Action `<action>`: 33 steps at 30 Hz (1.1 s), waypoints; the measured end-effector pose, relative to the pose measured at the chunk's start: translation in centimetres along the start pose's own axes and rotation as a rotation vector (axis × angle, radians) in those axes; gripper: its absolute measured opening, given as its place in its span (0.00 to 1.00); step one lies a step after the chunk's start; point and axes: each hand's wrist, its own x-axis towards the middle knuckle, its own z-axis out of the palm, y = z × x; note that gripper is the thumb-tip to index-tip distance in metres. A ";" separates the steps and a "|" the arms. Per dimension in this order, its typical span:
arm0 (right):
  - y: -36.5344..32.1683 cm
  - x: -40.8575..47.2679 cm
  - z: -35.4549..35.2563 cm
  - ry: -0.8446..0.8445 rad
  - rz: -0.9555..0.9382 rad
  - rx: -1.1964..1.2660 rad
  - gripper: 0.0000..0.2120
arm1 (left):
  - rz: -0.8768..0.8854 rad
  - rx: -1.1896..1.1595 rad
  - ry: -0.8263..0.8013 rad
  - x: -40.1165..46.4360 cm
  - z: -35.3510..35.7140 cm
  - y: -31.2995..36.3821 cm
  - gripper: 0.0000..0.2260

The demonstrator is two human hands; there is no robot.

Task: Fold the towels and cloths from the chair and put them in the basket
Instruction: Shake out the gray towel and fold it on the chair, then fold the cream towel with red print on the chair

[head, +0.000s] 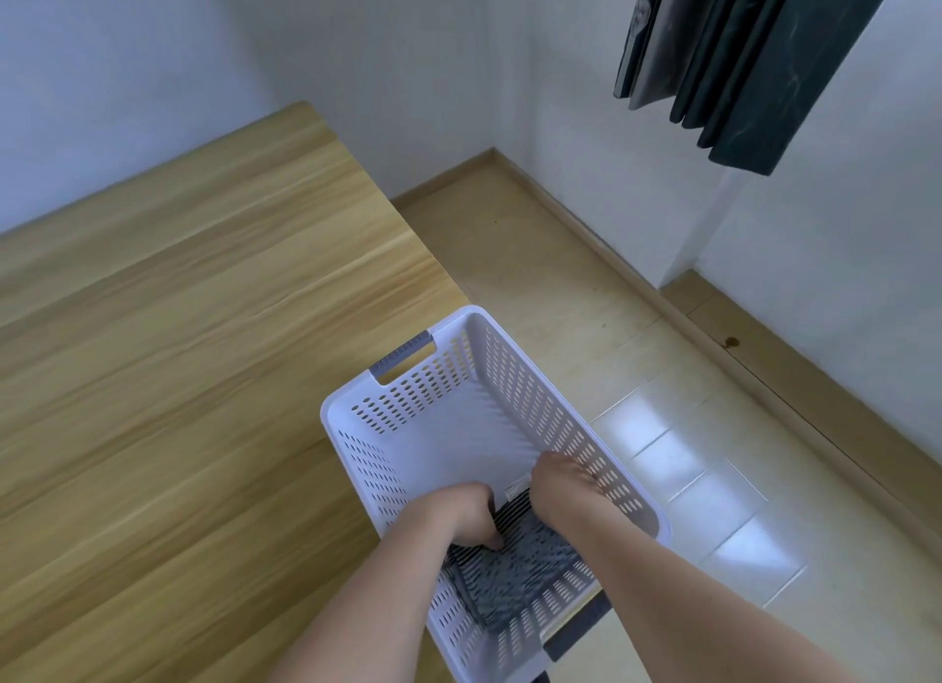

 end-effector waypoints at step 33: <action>-23.4 -35.0 3.1 0.795 -0.568 0.251 0.16 | 0.230 0.152 1.185 -32.1 -5.2 -32.3 0.17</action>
